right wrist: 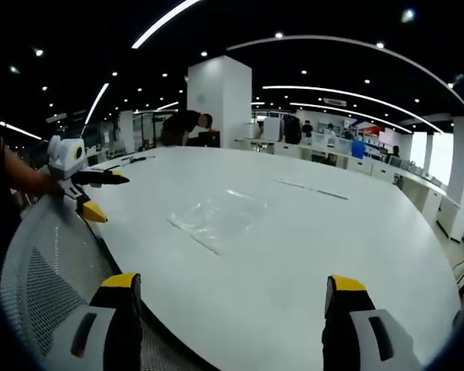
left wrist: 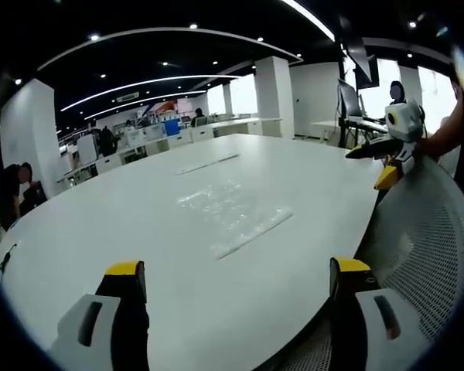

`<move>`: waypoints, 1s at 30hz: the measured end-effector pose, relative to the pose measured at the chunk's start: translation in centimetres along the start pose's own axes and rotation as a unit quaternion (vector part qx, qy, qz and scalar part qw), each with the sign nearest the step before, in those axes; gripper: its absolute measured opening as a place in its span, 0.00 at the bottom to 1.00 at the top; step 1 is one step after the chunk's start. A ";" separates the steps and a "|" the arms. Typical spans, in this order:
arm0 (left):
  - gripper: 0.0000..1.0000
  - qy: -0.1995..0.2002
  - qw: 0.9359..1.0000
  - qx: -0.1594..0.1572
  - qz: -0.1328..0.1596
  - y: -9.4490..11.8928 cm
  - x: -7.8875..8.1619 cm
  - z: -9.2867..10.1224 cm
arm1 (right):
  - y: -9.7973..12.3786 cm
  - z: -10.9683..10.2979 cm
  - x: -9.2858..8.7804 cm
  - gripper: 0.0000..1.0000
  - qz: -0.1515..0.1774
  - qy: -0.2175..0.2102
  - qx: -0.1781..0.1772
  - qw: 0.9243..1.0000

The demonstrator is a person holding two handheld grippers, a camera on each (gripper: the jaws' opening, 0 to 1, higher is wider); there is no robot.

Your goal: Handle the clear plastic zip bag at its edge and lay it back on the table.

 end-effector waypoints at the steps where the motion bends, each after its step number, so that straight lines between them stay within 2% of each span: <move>1: 0.99 0.000 1.000 -0.001 0.000 0.0 0.0 0.0 | 0.0 0.0 0.0 1.00 0.000 0.000 0.000 1.000; 30: 0.99 -0.008 1.000 -0.008 -0.004 -0.1 0.2 0.2 | 0.1 0.2 -0.1 1.00 0.000 -0.005 -0.007 1.000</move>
Point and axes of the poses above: the point that each gripper's makers call its tool centre point, and the gripper's own axes: y roughly backward along the fingers, z roughly to its right, x roughly out of its top, the point moved 10 cm from there along y, roughly backward along the fingers, and after that the axes turned 5 degrees about x, right-handed, at the moved point
